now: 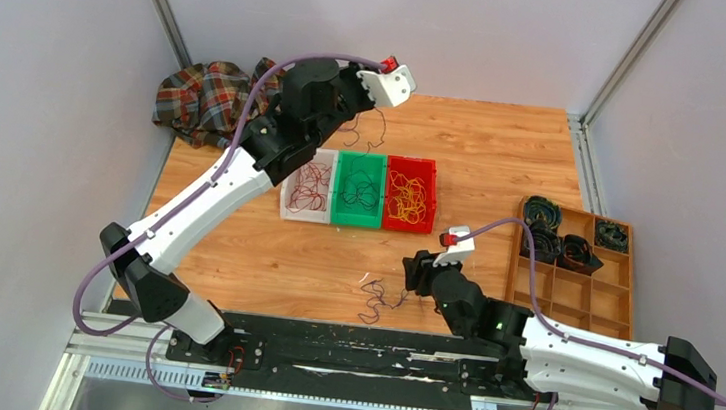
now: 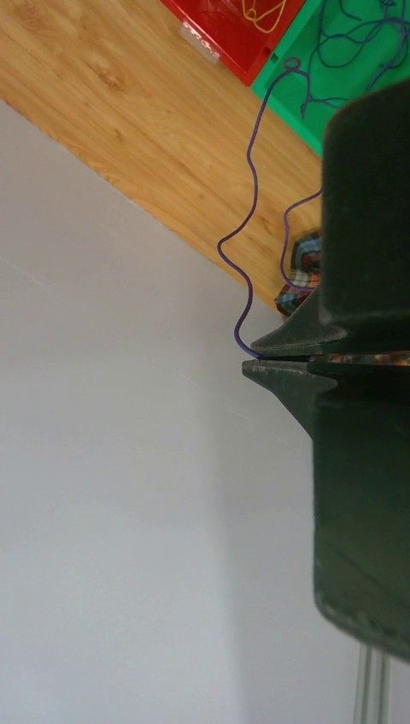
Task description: Untangle the cables
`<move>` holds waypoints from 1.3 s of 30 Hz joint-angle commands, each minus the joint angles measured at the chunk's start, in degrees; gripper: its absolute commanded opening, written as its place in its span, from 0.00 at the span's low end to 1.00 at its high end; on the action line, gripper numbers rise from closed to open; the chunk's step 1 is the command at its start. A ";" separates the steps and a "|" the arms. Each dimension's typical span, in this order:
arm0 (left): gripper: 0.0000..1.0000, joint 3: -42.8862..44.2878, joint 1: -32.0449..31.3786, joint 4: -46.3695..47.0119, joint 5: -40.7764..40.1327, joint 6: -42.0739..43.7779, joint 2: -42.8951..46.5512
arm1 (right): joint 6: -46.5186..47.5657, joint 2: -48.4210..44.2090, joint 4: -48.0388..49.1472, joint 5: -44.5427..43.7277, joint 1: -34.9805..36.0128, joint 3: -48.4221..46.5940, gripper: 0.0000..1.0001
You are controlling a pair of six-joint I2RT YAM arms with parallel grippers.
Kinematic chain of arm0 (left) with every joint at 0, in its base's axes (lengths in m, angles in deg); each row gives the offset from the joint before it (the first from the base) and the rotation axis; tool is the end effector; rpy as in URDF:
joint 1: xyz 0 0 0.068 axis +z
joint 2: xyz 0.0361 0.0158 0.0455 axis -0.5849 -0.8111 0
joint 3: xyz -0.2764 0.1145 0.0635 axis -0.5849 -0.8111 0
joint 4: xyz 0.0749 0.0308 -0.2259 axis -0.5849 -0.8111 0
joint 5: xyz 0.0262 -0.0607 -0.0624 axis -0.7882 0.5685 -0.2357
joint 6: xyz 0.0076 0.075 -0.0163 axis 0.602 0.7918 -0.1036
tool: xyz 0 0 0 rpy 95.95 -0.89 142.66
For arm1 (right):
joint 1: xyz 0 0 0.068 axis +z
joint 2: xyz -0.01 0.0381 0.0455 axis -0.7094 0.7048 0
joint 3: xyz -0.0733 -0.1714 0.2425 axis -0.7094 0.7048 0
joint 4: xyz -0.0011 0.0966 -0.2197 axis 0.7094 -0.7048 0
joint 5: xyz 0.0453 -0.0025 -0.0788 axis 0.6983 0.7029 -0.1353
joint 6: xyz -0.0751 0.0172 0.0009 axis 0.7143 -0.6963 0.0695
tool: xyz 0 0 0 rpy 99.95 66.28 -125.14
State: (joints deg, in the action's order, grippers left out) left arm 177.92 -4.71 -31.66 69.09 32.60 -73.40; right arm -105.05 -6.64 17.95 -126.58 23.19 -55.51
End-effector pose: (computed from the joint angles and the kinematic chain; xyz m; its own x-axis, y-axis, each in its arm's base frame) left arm 0.2716 -0.2099 0.5002 0.2871 0.6879 -0.6666 0.3292 0.5827 0.7431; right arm 0.0999 0.1365 0.2541 -0.3396 0.1938 -0.9204 -0.3536 0.8804 0.3158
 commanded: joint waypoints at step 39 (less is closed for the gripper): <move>0.00 -15.90 0.71 -3.47 6.24 -20.63 -3.44 | -4.13 -1.46 -4.66 -3.59 -0.63 2.32 0.50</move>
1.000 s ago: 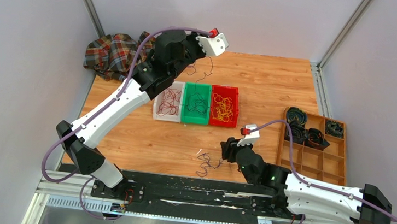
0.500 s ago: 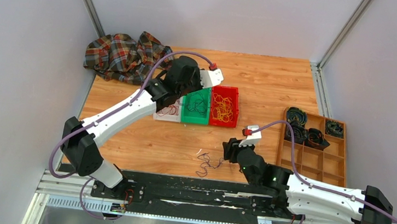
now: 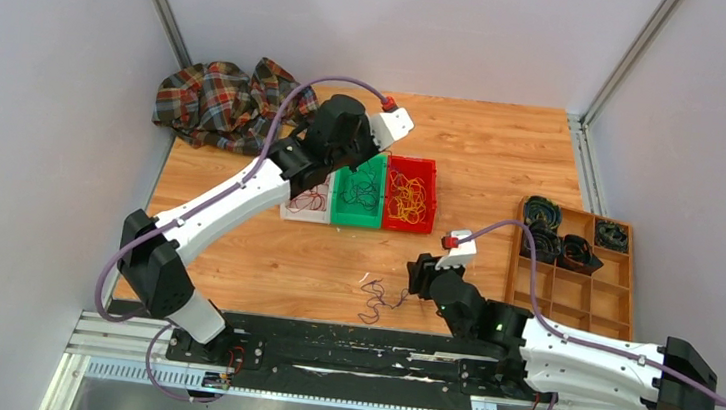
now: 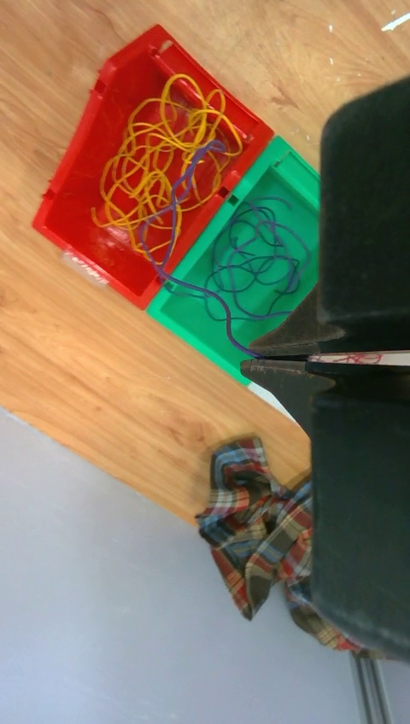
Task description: Untangle the cables
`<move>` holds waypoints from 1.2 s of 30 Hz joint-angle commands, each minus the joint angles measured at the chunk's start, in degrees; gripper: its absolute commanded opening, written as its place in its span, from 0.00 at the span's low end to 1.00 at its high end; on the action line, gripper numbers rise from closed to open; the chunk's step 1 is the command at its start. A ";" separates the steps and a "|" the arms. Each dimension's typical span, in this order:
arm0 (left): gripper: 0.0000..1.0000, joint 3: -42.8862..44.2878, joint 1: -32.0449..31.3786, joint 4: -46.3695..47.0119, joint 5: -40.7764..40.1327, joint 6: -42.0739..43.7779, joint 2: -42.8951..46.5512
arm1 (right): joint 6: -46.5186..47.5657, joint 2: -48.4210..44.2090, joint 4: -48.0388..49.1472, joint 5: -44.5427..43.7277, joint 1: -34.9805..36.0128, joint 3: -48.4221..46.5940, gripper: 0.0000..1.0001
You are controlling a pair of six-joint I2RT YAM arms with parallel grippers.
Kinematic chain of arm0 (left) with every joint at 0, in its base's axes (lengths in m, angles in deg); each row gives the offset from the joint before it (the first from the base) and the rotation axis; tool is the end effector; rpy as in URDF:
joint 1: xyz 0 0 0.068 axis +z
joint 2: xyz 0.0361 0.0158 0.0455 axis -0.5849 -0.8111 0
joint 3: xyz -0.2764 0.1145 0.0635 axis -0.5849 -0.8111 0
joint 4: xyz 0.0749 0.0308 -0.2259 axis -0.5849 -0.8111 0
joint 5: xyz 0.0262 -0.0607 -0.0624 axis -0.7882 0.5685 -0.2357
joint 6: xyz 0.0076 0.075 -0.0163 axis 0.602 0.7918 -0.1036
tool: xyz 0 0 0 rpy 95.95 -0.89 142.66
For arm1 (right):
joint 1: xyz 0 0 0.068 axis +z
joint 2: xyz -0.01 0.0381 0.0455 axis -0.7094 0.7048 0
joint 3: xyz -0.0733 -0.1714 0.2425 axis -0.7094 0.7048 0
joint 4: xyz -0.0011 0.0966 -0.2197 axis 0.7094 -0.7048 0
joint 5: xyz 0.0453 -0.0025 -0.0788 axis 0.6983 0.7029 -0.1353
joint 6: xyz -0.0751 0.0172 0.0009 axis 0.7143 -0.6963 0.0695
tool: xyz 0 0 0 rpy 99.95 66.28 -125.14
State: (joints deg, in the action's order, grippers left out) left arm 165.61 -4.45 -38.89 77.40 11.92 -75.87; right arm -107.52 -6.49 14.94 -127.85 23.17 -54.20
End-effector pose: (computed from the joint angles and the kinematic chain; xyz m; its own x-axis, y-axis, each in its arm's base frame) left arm 0.2813 -0.2283 0.3930 -0.0422 0.6171 -0.7857 0.6517 0.6131 0.4465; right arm 0.0992 0.1316 0.2402 -0.3701 0.1707 -0.9132 -0.3128 0.9027 0.2955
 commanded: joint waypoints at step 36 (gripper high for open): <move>0.00 -11.24 12.18 7.66 4.99 -9.32 7.61 | 17.31 39.15 6.17 31.48 -24.16 -36.19 0.58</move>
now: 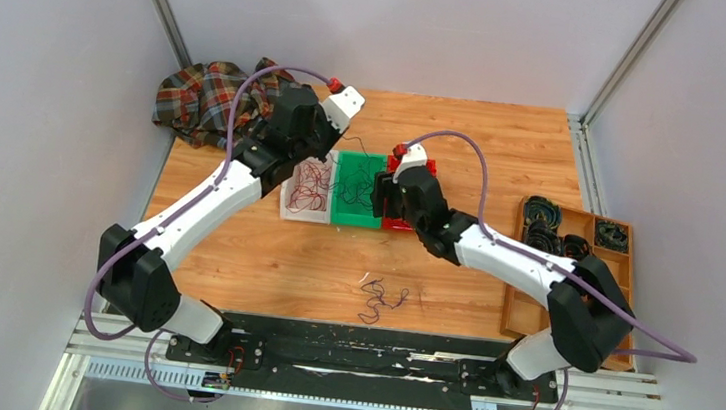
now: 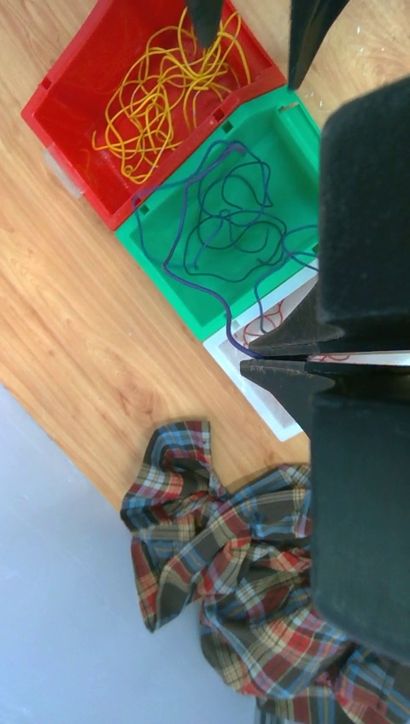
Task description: Untangle the cables
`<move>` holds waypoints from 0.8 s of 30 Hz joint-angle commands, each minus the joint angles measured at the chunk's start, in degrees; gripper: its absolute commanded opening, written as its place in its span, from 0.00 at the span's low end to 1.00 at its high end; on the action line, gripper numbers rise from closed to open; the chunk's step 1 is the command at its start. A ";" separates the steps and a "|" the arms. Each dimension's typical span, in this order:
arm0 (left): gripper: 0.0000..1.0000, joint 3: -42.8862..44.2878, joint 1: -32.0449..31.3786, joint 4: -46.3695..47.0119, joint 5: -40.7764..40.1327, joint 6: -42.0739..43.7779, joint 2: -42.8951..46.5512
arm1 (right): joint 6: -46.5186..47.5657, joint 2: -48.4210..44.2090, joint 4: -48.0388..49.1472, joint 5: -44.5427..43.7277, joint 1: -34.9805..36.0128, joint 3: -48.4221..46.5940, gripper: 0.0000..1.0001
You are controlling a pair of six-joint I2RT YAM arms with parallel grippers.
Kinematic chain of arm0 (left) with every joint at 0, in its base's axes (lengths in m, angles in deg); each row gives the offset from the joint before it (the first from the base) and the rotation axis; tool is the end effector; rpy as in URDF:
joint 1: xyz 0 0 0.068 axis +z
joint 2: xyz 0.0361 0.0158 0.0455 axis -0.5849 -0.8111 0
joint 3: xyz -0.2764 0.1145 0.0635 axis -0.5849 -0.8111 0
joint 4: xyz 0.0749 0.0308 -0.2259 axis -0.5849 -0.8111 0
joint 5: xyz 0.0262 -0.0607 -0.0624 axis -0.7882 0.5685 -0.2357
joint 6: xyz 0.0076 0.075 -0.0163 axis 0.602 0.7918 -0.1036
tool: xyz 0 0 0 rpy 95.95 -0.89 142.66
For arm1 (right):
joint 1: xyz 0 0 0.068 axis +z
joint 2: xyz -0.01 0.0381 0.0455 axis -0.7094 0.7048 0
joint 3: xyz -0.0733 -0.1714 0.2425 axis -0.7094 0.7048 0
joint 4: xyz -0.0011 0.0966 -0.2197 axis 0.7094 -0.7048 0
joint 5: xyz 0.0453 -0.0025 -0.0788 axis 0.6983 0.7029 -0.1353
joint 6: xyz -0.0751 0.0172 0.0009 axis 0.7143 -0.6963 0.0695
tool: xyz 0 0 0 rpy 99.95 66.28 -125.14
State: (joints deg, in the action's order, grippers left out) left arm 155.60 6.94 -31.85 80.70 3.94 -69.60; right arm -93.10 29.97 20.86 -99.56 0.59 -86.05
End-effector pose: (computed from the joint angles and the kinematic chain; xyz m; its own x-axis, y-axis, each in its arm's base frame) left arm 0.2957 -0.1587 0.3826 -0.1750 0.4591 -0.8710 0.5196 0.7945 0.3143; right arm 0.2480 0.2329 0.2948 -0.4093 0.0264 -0.9120 -0.4353 0.8728 0.2206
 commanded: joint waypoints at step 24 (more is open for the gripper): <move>0.00 8.37 -0.36 -1.23 15.60 -9.53 -6.67 | -0.61 12.22 0.73 8.94 -5.39 -10.37 0.39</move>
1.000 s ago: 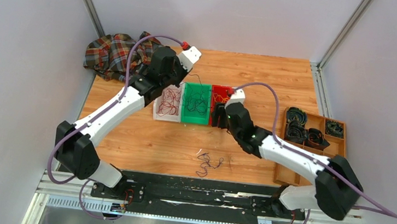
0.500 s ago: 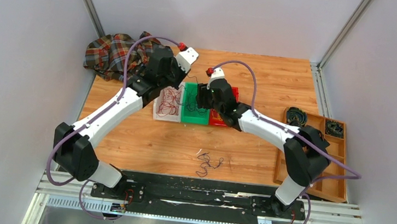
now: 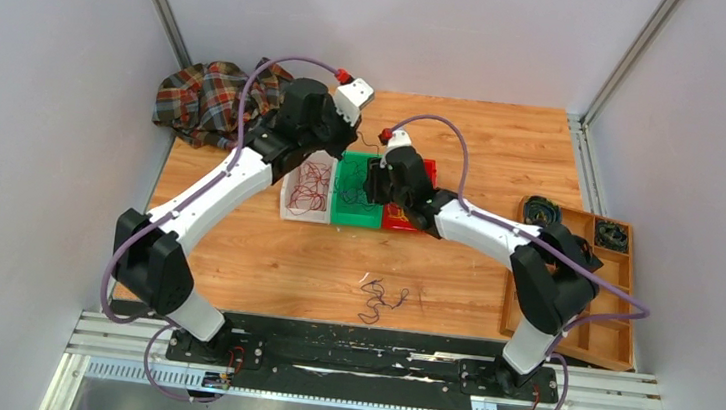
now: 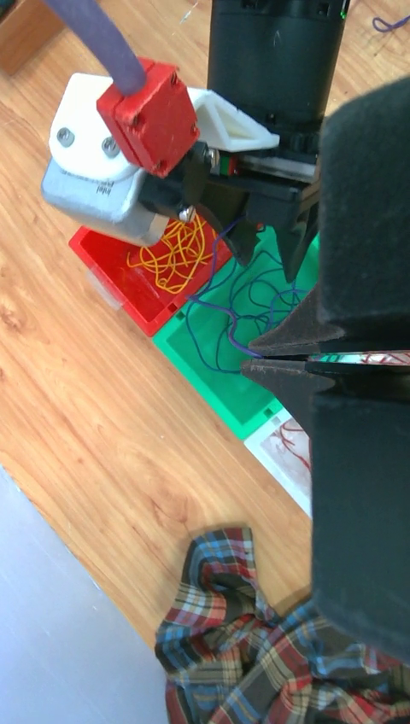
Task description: Untangle the cables
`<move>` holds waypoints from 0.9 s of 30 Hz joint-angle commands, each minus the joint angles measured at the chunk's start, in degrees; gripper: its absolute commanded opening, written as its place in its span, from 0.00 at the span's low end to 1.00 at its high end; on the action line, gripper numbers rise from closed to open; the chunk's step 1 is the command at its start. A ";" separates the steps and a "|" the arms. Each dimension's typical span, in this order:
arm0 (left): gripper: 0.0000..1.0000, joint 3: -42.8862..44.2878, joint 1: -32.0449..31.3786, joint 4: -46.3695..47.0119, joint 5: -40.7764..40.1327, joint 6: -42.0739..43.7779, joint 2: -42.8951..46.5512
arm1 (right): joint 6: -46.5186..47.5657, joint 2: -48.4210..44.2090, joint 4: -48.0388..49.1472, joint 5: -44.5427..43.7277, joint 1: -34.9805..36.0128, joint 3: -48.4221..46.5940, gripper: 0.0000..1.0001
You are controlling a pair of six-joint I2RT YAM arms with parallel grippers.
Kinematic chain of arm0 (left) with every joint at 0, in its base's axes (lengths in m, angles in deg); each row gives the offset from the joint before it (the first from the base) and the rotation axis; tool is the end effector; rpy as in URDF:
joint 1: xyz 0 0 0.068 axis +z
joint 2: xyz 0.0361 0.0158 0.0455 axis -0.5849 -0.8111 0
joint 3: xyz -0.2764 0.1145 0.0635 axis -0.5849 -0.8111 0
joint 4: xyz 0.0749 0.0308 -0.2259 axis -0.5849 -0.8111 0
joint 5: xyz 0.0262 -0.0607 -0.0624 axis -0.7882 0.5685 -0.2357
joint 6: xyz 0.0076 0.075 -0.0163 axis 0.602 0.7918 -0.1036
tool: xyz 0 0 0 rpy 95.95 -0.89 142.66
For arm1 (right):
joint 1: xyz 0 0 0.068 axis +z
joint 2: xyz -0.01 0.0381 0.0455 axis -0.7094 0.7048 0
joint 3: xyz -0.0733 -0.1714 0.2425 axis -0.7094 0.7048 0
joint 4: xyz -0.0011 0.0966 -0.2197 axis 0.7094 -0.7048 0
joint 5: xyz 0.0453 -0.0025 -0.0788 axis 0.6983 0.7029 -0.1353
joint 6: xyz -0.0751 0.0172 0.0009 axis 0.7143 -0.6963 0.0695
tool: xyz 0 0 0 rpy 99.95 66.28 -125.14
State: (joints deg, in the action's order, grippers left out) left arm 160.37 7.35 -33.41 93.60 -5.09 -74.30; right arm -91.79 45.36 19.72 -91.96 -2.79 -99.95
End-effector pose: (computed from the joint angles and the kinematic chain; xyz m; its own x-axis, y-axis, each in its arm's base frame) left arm 0.3093 -0.1801 0.3823 -0.2486 0.3200 -0.9142 0.6556 0.7504 0.0844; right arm 0.3124 0.2761 0.2797 -0.4600 -0.0174 -0.8878 -0.4847 0.8426 0.2347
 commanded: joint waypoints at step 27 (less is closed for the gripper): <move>0.00 -2.56 -1.17 10.22 -8.35 7.75 -10.29 | -9.23 -20.71 1.08 8.55 -2.86 21.82 0.59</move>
State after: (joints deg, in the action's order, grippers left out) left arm 159.14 6.02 -27.90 86.97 1.32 -83.72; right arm -98.39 29.40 20.99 -84.07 -5.09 -81.55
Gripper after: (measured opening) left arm 0.018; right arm 0.588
